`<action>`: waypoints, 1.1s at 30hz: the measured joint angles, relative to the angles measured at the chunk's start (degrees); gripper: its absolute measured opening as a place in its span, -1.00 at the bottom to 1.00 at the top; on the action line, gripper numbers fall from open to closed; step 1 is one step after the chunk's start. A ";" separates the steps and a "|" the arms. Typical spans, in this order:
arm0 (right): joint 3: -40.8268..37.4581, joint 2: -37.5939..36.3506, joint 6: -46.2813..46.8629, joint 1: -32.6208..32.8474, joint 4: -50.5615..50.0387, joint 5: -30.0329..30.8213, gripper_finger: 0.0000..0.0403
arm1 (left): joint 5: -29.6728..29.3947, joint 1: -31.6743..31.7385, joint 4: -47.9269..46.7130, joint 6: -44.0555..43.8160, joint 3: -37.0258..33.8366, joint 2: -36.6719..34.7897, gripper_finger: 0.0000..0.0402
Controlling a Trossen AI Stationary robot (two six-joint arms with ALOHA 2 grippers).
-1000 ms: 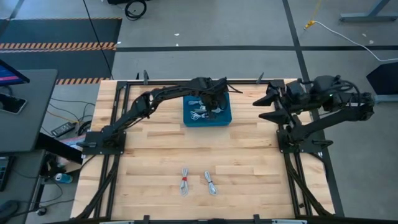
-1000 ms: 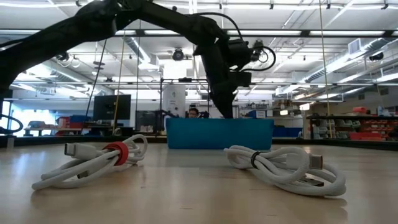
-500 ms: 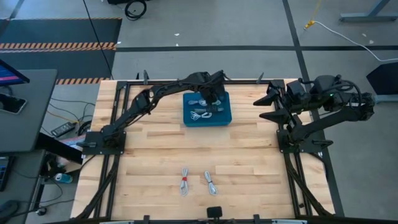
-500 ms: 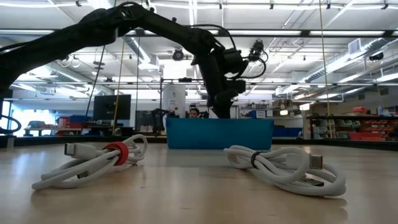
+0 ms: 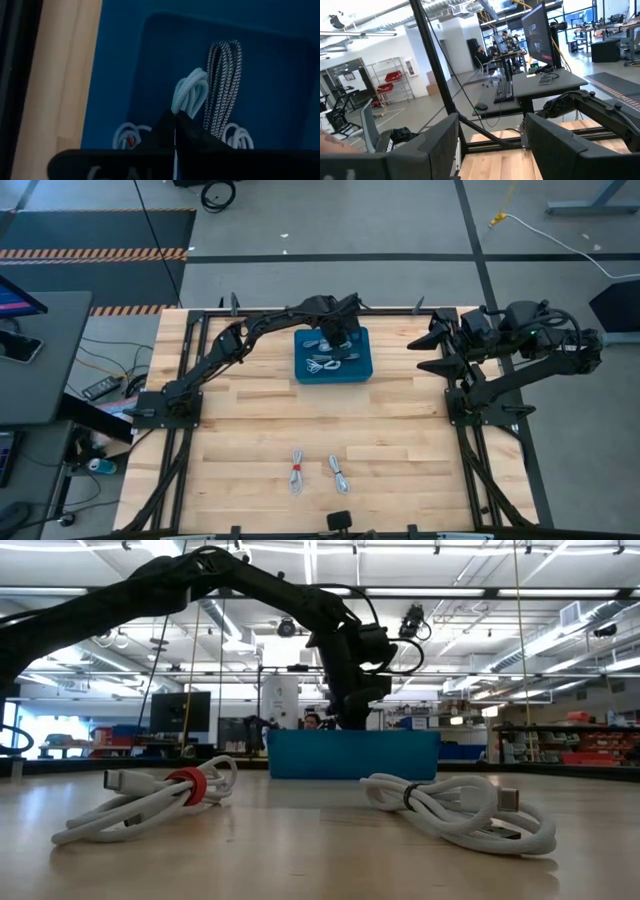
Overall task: Pick and place USB-C Cables
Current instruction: Put the blue charger cable into the blue bin
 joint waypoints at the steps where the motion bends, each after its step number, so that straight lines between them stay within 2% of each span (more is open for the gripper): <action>1: 0.00 0.00 -0.02 0.00 -0.02 0.00 0.17 | -0.41 -0.01 -0.29 -0.08 0.00 0.00 -1.00; 11: -0.02 0.00 0.00 0.00 -0.02 0.00 0.17 | -0.97 0.14 -4.32 -2.53 0.00 0.30 -1.00; 28: -0.02 0.00 0.02 0.00 -0.15 -0.02 0.17 | -1.18 0.27 -5.57 -2.29 0.00 0.33 -1.00; 33: -0.02 0.00 0.86 0.00 -0.17 -0.27 0.17 | -0.84 0.25 -9.74 -2.11 0.00 0.34 -1.00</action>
